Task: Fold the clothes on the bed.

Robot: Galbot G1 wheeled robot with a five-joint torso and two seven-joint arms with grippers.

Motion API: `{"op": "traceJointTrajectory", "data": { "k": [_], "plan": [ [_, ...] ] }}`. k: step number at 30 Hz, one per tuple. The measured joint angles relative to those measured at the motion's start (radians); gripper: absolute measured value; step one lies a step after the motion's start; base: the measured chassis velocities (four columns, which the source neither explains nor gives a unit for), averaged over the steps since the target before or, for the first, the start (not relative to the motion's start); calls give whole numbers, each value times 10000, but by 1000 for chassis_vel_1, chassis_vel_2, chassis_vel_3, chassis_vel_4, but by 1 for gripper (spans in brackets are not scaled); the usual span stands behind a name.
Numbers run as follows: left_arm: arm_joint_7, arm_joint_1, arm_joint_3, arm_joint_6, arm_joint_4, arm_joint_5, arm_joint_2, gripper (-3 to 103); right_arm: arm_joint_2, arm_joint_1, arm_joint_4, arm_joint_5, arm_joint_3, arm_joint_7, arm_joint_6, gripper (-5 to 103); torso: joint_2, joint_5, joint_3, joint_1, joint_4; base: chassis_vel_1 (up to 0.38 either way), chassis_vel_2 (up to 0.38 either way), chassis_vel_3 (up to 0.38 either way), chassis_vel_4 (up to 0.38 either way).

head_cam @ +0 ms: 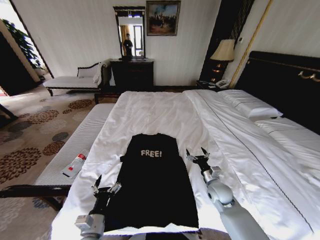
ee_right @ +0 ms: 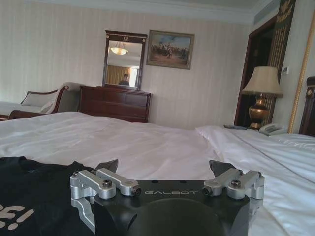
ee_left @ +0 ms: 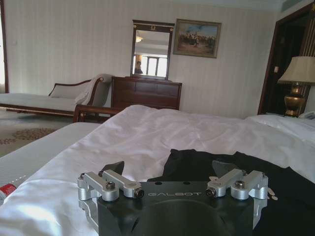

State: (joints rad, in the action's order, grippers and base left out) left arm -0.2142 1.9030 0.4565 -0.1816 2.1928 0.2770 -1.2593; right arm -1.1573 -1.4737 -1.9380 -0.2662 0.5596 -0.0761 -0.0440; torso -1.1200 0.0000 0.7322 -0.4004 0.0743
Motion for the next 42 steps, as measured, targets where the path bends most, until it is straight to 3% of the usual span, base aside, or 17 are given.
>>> {"op": "traceJointTrajectory", "data": {
  "k": [6, 11, 15, 19, 22, 23, 24, 27, 28, 37, 42],
  "plan": [
    [-47, -849, -385, 259, -467, -169, 169, 100, -1013, -1898, -1255, 620, 1115, 342, -675, 100, -1, -2, -1, 1, 2, 0, 0, 0, 0],
    [-224, -1814, -669, 501, -1075, 83, 491, 100, -1513, -2522, -1594, 818, 1290, 372, -925, 100, 0, -4, 1, 0, 2, 0, 0, 0, 0],
    [-383, -2317, -786, 717, -1499, 188, 570, 100, -1656, -2597, -1575, 889, 1178, 369, -941, 100, 0, -3, 1, 0, -1, 0, 0, 0, 0],
    [-517, -2741, -953, 971, -1925, -352, 843, 100, -1704, -2578, -1449, 967, 1039, 343, -933, 100, 0, -2, 1, 0, -2, 0, 0, 0, 0],
    [-864, -3333, -1208, 1773, -2236, -819, 1342, 100, -1773, -2607, -1365, 985, 1070, 314, -924, 100, 0, -3, 1, 0, 0, 0, 0, 0, 0],
    [-1024, -3558, -1327, 2394, -2253, -889, 1568, 100, -1807, -2632, -1348, 982, 1106, 297, -919, 100, 0, -3, 2, 0, 2, 0, 0, 0, 0],
    [-1024, -3558, -1327, 2394, -2253, -889, 1568, 100, -1807, -2632, -1348, 982, 1106, 297, -919, 100, 0, -3, 2, 0, 2, 0, 0, 0, 0],
    [-1224, -4096, -1679, 3588, -2189, -917, 2083, 100, -1895, -2651, -1357, 948, 1138, 252, -862, 100, 0, 0, 2, -1, -1, 0, 0, 0, 0],
    [-1235, -4279, -1822, 3749, -2191, -922, 2228, 100, -1924, -2644, -1364, 940, 1139, 237, -828, 100, 0, -1, 2, -2, 0, 0, 0, 0, 0],
    [-999, -6036, -3034, 3753, -2991, -1595, 3200, 100, -2030, -2611, -1322, 886, 1069, 171, -631, 100, 1, -1, 3, -2, 0, 0, 0, 0, 0],
    [-943, -7528, -4308, 3767, -3876, -1150, 3440, 100, -2028, -2559, -1281, 674, 1105, 84, -483, 100, 1, -2, 3, -2, 1, 0, 0, 0, 0]
  ]
}}
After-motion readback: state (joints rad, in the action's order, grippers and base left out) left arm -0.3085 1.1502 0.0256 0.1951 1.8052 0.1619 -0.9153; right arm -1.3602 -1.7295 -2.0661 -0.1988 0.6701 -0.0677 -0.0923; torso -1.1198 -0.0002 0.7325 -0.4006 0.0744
